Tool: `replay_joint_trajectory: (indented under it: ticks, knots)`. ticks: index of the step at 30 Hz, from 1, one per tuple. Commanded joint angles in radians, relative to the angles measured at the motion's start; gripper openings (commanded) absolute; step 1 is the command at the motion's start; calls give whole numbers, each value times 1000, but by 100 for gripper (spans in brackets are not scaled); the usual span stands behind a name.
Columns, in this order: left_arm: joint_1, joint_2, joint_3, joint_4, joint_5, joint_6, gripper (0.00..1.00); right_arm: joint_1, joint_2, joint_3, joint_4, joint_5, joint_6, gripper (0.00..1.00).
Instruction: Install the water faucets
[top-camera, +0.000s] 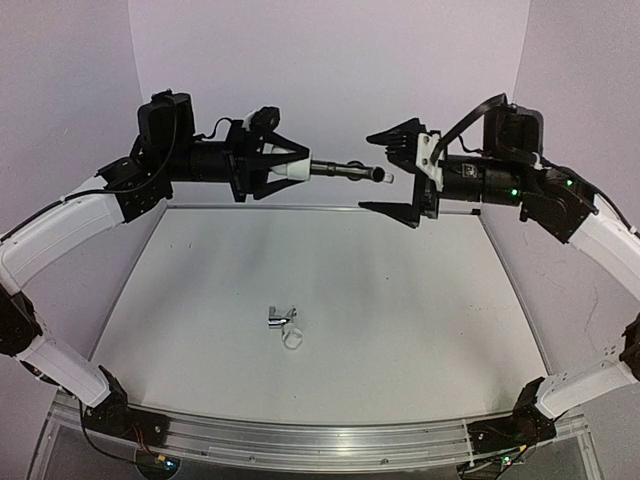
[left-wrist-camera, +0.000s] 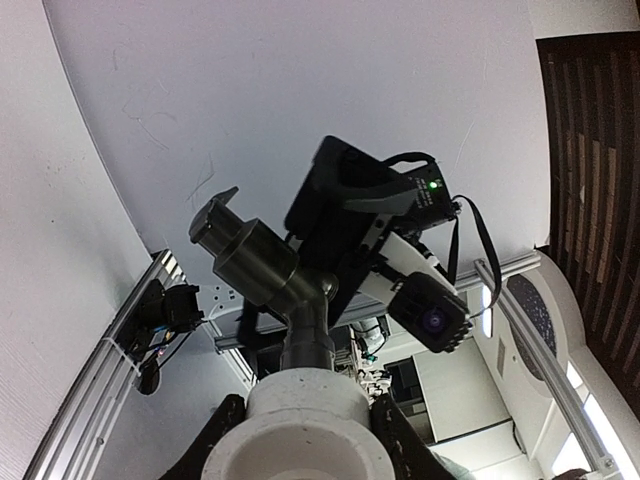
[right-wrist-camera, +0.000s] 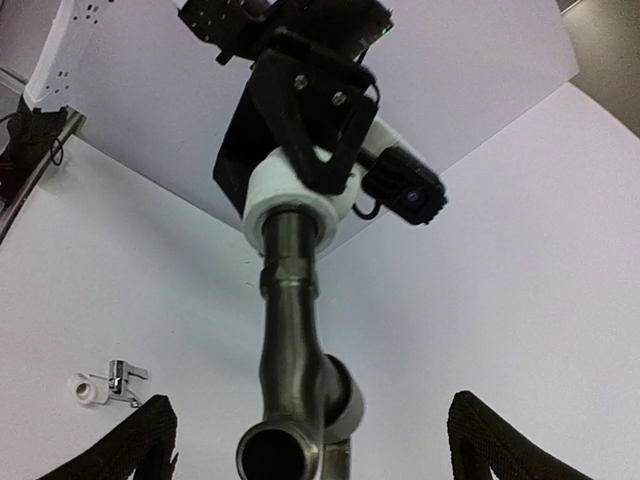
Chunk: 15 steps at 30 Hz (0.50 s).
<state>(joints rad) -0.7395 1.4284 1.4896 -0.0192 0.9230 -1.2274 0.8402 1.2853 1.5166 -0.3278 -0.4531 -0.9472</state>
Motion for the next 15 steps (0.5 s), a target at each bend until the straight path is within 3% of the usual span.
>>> replay_joint_trajectory:
  ticks: [1, 6, 9, 15]
  knots:
    - [3, -20, 63, 83, 11, 17, 0, -2, 50, 54, -80, -47, 81, 87]
    - [3, -40, 44, 101, -5, 27, 0, -2, 111, 128, -80, -77, 211, 70]
    - [3, -53, 35, 102, -27, 55, 0, -2, 118, 142, -80, -124, 279, 54]
    - [4, -74, 13, 133, -58, 106, 0, -3, 127, 160, -84, -192, 473, 38]
